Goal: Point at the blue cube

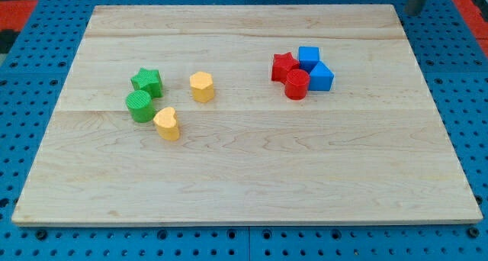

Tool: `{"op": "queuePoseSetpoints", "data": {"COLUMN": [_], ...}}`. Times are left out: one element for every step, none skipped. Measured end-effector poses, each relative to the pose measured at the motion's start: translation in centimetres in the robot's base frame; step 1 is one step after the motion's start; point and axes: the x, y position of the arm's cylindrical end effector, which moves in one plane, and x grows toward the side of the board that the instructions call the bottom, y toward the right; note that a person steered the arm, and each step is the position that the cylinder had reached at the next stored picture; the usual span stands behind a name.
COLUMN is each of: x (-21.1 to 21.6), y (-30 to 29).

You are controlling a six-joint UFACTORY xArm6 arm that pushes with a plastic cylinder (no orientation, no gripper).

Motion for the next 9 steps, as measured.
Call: {"op": "queuePoseSetpoints", "data": {"x": [-1.2, -1.8, -1.4, 0.1, 1.7, 2.8, 5.4, 8.3, 9.7], "y": [-2.8, -5.2, -7.7, -10.7, -13.8, -16.9, -17.3, -17.0, -17.0]}}
